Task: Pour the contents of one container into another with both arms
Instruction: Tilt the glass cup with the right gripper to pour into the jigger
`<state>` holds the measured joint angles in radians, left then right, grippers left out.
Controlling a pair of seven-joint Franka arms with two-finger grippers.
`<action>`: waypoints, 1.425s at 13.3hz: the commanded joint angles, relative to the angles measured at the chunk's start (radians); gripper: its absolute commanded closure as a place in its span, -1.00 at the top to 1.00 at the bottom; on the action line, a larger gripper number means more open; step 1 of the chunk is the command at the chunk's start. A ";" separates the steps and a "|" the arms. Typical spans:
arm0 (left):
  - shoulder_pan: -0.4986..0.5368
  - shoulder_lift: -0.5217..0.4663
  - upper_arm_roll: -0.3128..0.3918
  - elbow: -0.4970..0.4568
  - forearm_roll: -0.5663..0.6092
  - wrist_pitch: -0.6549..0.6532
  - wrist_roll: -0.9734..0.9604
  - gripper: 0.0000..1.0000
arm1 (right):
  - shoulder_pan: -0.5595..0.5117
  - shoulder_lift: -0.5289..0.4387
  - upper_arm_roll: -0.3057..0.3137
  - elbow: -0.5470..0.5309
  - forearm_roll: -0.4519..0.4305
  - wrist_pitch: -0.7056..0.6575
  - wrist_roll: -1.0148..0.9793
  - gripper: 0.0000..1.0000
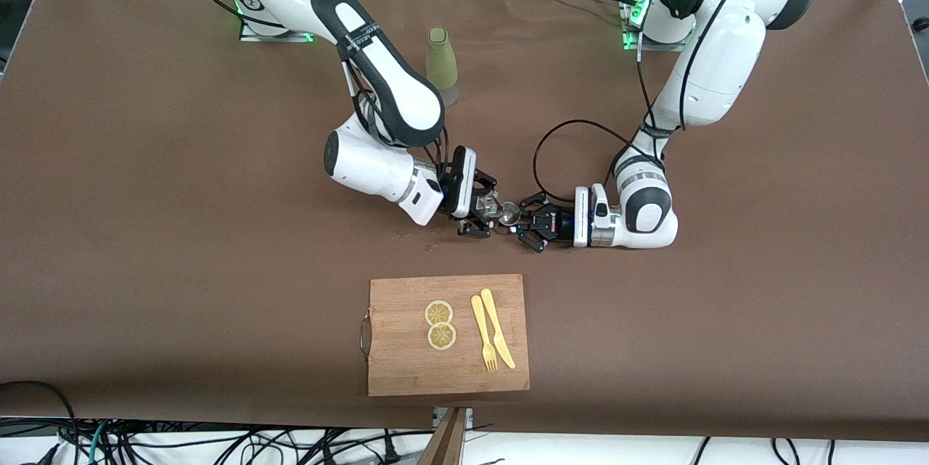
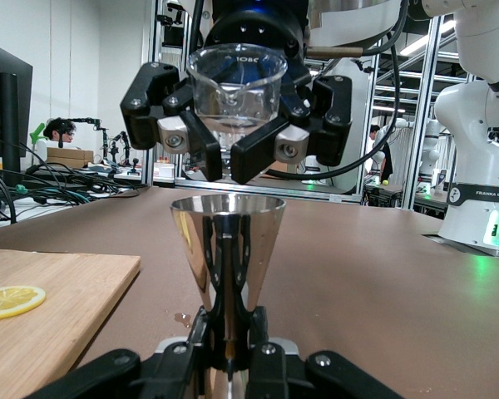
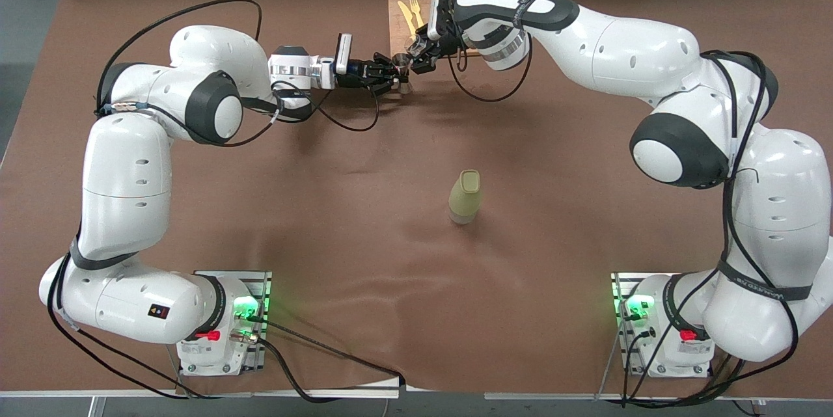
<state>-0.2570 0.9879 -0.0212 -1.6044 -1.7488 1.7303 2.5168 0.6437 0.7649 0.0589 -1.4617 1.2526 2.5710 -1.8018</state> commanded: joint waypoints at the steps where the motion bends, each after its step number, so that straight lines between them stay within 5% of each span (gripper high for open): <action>1: -0.013 -0.018 -0.002 -0.012 -0.028 0.034 0.031 -1.00 | 0.013 -0.021 -0.013 -0.020 -0.056 0.017 0.022 -1.00; 12: -0.013 -0.017 -0.002 -0.008 -0.028 0.035 0.034 -1.00 | 0.034 -0.021 -0.017 -0.020 -0.298 0.054 0.022 -1.00; 19: -0.018 -0.017 -0.002 -0.006 -0.026 0.037 0.039 -1.00 | 0.034 -0.019 -0.019 -0.017 -0.326 0.073 0.022 -1.00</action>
<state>-0.2613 0.9879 -0.0212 -1.6025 -1.7488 1.7383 2.5174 0.6652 0.7650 0.0507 -1.4626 0.9548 2.6179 -1.8004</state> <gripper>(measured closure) 0.797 0.863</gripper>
